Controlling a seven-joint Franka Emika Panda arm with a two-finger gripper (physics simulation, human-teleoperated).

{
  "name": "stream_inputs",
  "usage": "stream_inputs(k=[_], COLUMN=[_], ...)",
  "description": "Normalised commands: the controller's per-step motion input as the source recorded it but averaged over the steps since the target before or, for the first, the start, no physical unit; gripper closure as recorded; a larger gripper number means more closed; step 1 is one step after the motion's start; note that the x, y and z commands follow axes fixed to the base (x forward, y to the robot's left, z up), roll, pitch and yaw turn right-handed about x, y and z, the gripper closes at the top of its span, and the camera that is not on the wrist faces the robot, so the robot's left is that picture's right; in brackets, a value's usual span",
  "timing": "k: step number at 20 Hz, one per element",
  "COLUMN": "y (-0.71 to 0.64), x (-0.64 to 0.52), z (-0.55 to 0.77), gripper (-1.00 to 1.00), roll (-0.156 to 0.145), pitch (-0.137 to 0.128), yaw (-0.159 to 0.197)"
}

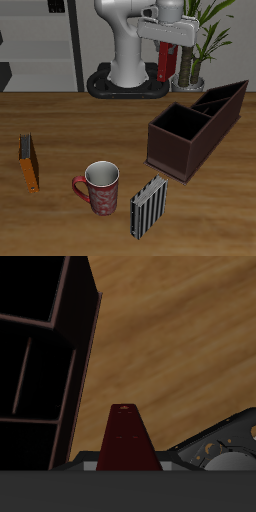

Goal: Place the red book into the left desk caddy's left compartment

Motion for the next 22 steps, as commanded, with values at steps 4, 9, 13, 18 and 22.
stream_inputs(k=[4, 9, 13, 18, 22], y=[0.23, 0.14, 0.34, 0.27, 0.21], x=[-0.13, -0.08, -0.07, 0.02, 0.02], z=[-0.02, 0.0, -0.06, -0.02, -0.01], gripper=[1.0, 1.0, 1.0, 1.0, 1.0], roll=[0.039, 0.026, 0.054, 0.049, 0.037], pitch=[-0.006, -0.007, 0.022, 0.009, 0.004], yaw=[-0.001, -0.004, -0.027, 0.006, 0.001])
